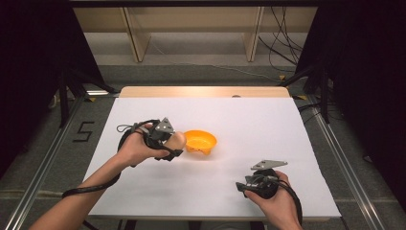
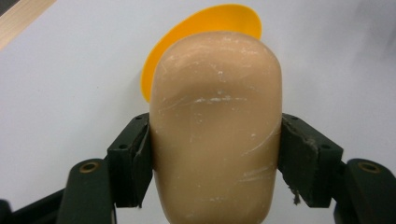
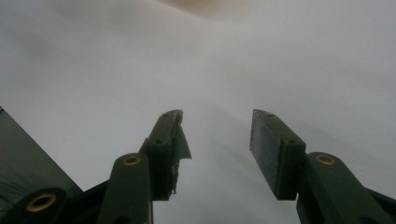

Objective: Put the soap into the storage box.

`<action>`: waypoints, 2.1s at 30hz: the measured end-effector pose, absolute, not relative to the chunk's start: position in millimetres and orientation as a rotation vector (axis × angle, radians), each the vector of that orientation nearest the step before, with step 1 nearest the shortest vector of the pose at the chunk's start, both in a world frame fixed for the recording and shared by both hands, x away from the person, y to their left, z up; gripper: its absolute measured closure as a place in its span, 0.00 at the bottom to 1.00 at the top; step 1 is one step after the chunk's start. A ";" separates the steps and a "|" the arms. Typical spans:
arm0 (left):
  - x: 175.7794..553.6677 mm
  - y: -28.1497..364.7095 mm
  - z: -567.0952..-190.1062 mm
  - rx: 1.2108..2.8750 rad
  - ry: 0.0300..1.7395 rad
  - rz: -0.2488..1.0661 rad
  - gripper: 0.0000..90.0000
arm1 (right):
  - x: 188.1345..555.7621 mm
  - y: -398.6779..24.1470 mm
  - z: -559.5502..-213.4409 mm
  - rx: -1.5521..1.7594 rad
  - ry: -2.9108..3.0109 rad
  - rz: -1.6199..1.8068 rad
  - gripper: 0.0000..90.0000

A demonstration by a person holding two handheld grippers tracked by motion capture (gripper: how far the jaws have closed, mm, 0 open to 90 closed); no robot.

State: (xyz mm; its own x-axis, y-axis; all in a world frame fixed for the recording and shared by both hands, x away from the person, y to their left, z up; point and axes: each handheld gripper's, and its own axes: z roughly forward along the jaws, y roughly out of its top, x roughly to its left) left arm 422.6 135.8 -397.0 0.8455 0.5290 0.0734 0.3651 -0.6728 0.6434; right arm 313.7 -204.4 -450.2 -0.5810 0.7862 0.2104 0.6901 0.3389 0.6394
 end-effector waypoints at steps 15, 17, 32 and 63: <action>430.7 125.9 -396.9 2.376 0.651 0.330 0.36 | 311.7 -203.6 -448.8 1.393 2.459 1.059 0.60; 432.0 125.0 -396.0 2.387 0.633 0.338 0.36 | 311.4 -203.5 -449.0 1.395 2.453 1.058 0.60; 438.0 118.1 -395.5 2.387 0.598 0.340 0.36 | 311.2 -205.2 -449.6 1.375 2.448 1.067 0.60; 451.1 106.2 -397.4 2.405 0.533 0.355 0.36 | 307.1 -206.9 -448.2 1.429 2.436 1.060 0.60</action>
State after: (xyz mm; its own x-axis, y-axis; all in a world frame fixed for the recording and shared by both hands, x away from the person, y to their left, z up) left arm 451.1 106.2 -397.4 0.8810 0.4583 0.1174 0.2848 -0.7118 0.6421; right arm 307.1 -206.9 -448.2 -0.5451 0.8059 0.2310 0.7184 0.3071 0.6241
